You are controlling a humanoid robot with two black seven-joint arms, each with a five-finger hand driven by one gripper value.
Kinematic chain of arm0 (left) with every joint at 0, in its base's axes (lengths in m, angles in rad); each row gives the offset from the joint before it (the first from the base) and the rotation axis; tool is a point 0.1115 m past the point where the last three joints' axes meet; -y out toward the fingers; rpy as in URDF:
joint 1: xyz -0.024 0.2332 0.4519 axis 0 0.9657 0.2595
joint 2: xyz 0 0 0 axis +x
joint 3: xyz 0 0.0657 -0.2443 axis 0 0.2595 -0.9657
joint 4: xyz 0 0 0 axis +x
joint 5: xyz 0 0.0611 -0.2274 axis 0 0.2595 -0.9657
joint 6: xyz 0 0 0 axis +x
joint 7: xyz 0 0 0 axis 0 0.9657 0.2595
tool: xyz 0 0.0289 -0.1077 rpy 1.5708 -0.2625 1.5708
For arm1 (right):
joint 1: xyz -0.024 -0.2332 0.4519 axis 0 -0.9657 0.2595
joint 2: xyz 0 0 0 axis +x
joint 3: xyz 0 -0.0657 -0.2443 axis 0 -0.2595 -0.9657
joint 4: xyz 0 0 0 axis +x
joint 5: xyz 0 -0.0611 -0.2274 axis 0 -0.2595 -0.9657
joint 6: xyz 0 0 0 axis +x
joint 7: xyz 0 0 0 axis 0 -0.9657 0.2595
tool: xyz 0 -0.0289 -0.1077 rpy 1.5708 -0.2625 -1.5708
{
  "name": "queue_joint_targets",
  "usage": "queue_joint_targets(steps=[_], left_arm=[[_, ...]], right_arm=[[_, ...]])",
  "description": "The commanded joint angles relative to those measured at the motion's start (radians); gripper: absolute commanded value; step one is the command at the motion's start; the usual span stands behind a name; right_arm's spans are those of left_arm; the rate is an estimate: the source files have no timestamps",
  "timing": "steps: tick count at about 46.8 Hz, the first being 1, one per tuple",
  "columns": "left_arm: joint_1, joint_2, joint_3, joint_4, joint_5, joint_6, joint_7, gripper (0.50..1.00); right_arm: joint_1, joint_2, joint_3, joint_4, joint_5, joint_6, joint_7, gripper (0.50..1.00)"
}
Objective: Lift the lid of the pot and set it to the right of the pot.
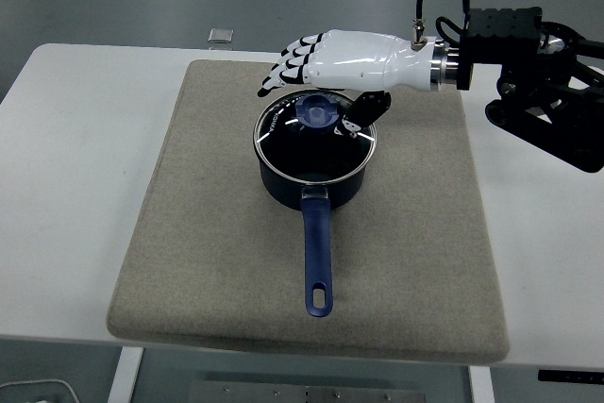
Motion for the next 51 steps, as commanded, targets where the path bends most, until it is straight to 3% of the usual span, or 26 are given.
queue_joint_targets(steps=[1,22,51], left_arm=[[0.0,0.0,0.0,0.001,0.0,0.0,0.001,1.0],[0.0,0.0,0.0,0.0,0.0,0.0,0.001,1.0],[0.0,0.0,0.0,0.0,0.0,0.0,-0.001,1.0]], right_arm=[[-0.006,0.004,0.0,-0.012,-0.002,-0.008,0.0,0.907],[-0.027,0.041,-0.001,-0.049,-0.023,-0.027,0.0,0.907],[-0.029,0.038,-0.017,-0.082,-0.074,-0.052,0.0,0.907]])
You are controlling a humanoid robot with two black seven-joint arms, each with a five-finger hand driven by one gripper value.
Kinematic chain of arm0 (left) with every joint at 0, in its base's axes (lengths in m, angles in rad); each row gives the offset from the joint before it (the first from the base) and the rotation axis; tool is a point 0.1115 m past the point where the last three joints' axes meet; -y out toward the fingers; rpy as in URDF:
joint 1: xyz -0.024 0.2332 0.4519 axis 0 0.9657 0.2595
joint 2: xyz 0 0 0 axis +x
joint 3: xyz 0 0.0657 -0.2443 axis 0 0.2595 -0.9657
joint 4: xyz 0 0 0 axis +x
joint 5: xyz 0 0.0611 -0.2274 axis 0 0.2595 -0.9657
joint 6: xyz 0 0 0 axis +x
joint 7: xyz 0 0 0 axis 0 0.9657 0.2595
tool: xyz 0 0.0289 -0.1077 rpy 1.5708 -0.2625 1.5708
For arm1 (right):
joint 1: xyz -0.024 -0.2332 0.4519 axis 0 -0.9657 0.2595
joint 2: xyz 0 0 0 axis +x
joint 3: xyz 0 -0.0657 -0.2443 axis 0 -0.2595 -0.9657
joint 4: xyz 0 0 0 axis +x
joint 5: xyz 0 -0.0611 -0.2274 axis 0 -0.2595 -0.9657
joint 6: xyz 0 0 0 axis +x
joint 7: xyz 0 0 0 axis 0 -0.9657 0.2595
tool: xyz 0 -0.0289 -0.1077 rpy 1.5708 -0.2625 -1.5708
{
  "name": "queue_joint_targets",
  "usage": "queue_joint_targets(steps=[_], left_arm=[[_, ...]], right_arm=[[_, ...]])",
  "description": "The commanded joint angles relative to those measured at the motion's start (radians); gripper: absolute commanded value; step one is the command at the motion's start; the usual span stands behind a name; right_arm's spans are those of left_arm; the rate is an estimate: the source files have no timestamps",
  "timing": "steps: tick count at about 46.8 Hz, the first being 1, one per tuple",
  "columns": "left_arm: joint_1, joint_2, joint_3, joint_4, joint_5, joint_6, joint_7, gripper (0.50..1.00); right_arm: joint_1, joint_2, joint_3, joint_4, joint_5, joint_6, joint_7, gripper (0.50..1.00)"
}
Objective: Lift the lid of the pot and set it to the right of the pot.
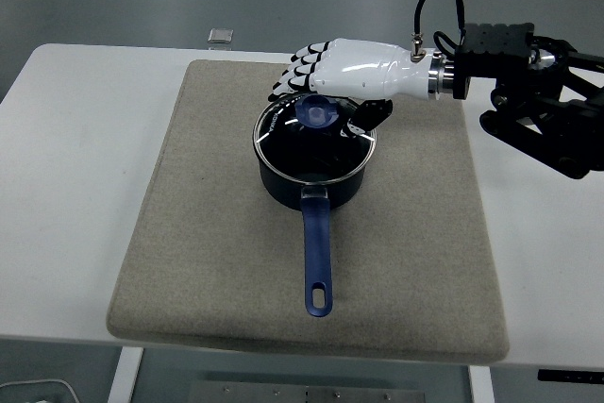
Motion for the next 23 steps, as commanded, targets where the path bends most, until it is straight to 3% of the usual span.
queue_joint_targets(steps=[1,23], left_arm=[[0.0,0.0,0.0,-0.001,0.002,0.0,-0.001,1.0],[0.0,0.0,-0.001,0.001,0.0,0.0,0.001,1.0]], right_arm=[[0.002,0.0,-0.005,-0.005,-0.016,0.0,0.0,0.907],[-0.002,0.002,-0.029,-0.031,-0.041,-0.037,0.0,0.907]])
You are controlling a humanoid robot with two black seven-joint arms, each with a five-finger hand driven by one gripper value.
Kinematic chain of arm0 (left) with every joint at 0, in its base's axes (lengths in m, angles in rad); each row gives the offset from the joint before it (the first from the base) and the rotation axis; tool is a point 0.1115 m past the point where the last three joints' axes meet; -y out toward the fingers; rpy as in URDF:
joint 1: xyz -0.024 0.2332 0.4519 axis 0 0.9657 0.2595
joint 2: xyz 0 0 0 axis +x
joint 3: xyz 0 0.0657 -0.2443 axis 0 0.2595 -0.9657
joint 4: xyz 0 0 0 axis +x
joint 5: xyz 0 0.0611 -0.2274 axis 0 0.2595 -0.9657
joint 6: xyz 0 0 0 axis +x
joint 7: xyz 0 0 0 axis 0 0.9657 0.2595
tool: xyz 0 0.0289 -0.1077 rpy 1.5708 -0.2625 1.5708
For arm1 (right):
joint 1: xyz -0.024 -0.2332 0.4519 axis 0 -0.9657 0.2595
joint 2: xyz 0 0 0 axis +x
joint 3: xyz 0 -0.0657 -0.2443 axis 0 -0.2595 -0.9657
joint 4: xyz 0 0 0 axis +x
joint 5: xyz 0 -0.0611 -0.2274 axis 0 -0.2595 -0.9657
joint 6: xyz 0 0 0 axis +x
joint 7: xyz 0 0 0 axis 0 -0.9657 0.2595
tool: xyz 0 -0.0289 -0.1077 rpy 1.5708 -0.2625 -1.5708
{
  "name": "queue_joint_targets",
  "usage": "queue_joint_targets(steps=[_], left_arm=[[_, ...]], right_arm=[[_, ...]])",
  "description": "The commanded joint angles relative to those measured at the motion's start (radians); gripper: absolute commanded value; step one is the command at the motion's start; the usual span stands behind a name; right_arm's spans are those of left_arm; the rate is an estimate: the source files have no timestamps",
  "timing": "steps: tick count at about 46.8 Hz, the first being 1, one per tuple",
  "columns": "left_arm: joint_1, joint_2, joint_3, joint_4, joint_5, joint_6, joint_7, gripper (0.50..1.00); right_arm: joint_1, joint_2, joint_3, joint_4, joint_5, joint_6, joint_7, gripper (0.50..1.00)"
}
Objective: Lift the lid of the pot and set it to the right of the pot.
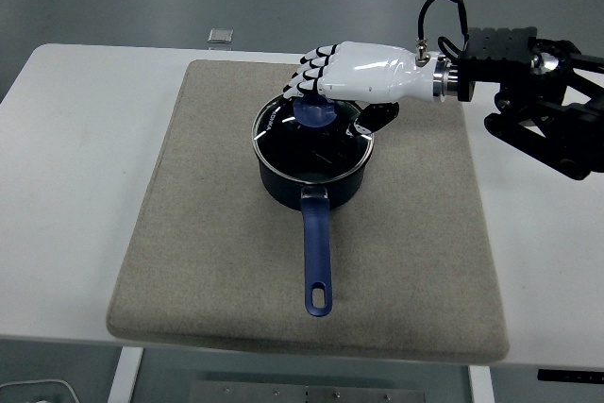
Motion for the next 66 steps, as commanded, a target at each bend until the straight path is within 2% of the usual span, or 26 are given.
queue_joint_targets(steps=[1,50,66], left_arm=[[0.0,0.0,0.0,0.001,0.0,0.0,0.001,1.0],[0.0,0.0,0.0,-0.001,0.0,0.0,-0.001,1.0],[0.0,0.0,0.0,0.001,0.0,0.0,0.001,1.0]], right_arm=[[0.002,0.0,-0.002,0.0,0.0,-0.001,0.0,0.907],[-0.006,0.003,-0.029,-0.014,0.0,-0.007,0.0,0.901],[-0.007,0.003,-0.035,-0.008,0.001,-0.004,0.0,0.876]])
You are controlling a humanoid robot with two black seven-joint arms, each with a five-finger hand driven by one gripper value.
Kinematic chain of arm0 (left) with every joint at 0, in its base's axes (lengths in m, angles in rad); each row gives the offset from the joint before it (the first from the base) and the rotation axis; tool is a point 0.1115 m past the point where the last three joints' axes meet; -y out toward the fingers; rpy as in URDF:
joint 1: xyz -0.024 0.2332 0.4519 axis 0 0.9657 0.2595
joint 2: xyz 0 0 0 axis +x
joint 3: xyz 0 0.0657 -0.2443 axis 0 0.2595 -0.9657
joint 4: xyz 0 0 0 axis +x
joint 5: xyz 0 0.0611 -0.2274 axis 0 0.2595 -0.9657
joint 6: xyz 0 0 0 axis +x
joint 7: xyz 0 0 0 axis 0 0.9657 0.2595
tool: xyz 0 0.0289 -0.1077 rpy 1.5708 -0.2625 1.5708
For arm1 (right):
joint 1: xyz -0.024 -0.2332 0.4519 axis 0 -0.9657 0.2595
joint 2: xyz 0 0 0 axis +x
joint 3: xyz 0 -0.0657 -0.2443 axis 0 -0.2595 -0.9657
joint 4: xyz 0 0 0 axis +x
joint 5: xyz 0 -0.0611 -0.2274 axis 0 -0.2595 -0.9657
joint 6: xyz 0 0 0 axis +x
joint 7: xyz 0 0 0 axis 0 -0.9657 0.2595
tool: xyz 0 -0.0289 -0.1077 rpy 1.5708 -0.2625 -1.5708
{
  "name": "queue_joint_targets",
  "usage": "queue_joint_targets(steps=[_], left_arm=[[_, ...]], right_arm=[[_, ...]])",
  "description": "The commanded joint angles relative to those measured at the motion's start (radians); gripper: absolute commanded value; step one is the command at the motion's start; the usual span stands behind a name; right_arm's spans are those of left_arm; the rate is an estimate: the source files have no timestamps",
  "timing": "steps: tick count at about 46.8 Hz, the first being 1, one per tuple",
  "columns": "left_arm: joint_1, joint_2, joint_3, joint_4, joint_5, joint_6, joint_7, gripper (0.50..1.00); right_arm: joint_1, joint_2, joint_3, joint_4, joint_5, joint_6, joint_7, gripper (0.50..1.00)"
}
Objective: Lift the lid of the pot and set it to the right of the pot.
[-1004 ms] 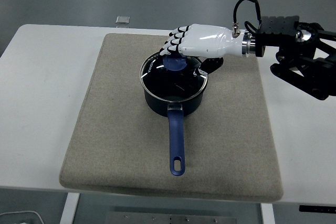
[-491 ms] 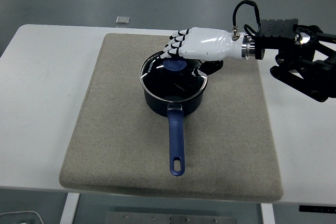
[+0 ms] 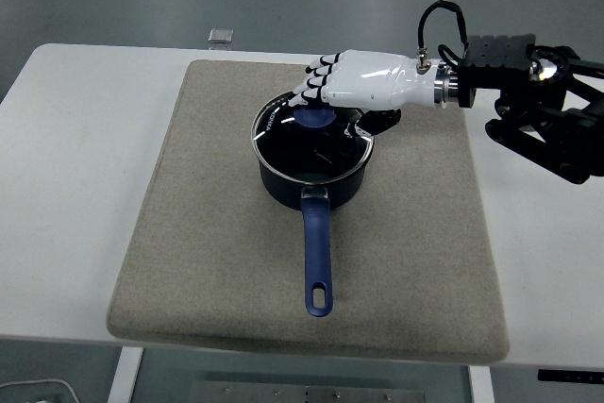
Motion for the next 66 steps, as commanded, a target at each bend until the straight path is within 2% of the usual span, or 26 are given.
queue_joint_targets(steps=[1,10,17,20,23,27,31,32,42,66], left_arm=[[0.0,0.0,0.0,0.0,0.0,0.0,0.001,1.0],[0.0,0.0,0.0,0.0,0.0,0.0,0.001,1.0],[0.0,0.0,0.0,0.001,0.0,0.0,0.001,1.0],[0.0,0.0,0.0,0.0,0.0,0.0,0.001,1.0],[0.0,0.0,0.0,0.0,0.0,0.0,-0.001,1.0],[0.0,0.0,0.0,0.0,0.0,0.0,0.001,1.0],[0.0,0.0,0.0,0.001,0.0,0.0,-0.001,1.0],[0.0,0.0,0.0,0.0,0.0,0.0,0.001,1.0],[0.0,0.0,0.0,0.0,0.0,0.0,0.001,1.0],[0.0,0.0,0.0,0.001,0.0,0.0,-0.001,1.0]], right_arm=[[0.0,0.0,-0.012,0.003,0.001,0.001,0.0,0.876],[0.003,0.0,-0.025,0.004,0.001,0.001,0.0,0.868],[0.001,0.0,-0.025,0.006,0.002,0.001,0.0,0.819],[0.001,0.0,-0.026,0.007,0.001,0.001,0.0,0.752],[0.001,0.0,-0.025,0.007,0.002,0.001,0.0,0.717],[0.003,0.002,-0.025,0.007,0.002,0.006,0.0,0.633],[0.005,0.012,-0.026,0.009,0.002,0.01,0.0,0.513],[0.005,0.017,-0.026,0.009,0.002,0.012,0.0,0.5],[0.009,0.029,-0.029,0.009,0.002,0.047,0.0,0.5],[0.035,0.041,-0.035,0.001,-0.001,0.075,0.0,0.5]])
